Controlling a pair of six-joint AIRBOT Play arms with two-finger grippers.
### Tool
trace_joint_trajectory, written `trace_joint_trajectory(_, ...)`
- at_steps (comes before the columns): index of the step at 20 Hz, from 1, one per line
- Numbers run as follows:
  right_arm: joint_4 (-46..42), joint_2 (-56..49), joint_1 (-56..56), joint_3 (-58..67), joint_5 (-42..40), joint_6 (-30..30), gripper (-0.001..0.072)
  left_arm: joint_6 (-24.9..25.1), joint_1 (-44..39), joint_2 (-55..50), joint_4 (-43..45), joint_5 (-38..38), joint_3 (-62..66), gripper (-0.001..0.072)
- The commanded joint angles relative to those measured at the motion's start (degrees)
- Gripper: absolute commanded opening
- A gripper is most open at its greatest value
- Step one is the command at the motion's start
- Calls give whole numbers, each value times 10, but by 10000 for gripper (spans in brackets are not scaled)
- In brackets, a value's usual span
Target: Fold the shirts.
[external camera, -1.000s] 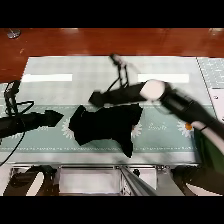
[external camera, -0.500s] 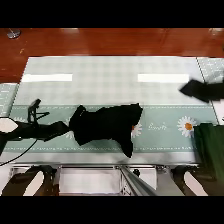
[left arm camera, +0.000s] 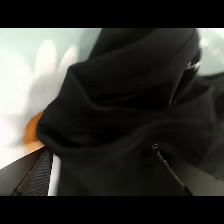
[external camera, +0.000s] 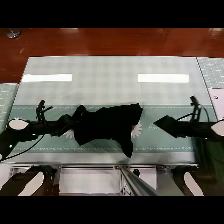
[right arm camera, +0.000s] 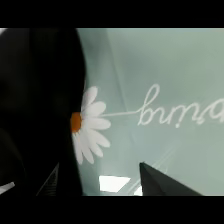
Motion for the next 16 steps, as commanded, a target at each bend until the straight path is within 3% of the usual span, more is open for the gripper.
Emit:
trace_joint_trajectory(1, -5, -66, 90, -18, -37, 51, 589, 24, -40, -29, -37, 52, 7, 696)
trace_joint_trajectory(2, 10, -93, 113, -18, -41, 39, 589, 24, -40, -37, -37, 52, 11, 676)
trace_joint_trajectory(3, 33, -118, 137, -18, -49, 24, 589, 26, -40, -45, -37, 46, 17, 453)
trace_joint_trajectory(4, 49, -134, 159, -18, -62, 17, 589, 40, -40, -50, -38, 35, 23, 52)
trace_joint_trajectory(5, 62, -148, 179, -18, -75, 17, 589, 49, -39, -50, -38, 20, 33, 20)
trace_joint_trajectory(12, 175, -213, 293, 2, -129, -19, 588, 62, -38, -49, -38, -21, 104, 20)
trace_joint_trajectory(16, 179, -273, 352, 44, -133, -27, 588, 62, -38, -49, -38, -25, 109, 20)
